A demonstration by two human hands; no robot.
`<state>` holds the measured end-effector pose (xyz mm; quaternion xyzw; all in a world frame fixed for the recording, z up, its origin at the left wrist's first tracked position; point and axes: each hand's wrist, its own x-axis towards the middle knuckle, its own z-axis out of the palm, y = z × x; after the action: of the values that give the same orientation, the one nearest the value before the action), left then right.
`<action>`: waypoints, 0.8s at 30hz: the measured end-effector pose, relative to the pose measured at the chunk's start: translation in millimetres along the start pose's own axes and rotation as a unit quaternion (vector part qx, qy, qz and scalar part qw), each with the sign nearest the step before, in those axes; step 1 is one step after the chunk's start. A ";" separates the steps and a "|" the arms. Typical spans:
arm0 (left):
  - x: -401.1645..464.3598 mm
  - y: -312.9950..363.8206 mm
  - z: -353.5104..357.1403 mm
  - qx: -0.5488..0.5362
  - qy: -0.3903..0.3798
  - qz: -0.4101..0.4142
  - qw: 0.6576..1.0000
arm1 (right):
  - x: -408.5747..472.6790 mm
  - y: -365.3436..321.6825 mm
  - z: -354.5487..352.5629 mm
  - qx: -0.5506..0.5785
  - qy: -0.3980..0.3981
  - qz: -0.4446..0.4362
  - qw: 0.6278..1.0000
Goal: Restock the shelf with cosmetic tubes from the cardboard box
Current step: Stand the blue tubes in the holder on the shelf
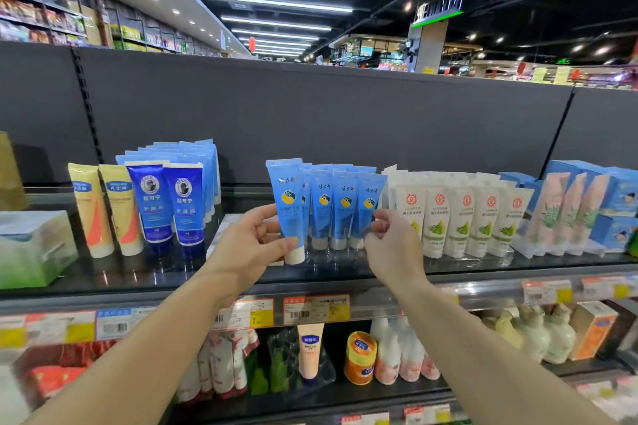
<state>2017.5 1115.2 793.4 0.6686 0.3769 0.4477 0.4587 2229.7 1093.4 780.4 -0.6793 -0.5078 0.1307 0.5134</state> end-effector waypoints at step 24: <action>11.3 -16.8 -34.7 0.093 0.087 0.021 0.992 | -15.0 -32.2 57.6 -0.120 -0.132 -0.056 0.982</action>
<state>1986.8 1140.1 786.5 0.6748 0.4412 0.4765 0.3506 2164.9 1112.2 776.7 -0.6832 -0.6207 0.1280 0.3629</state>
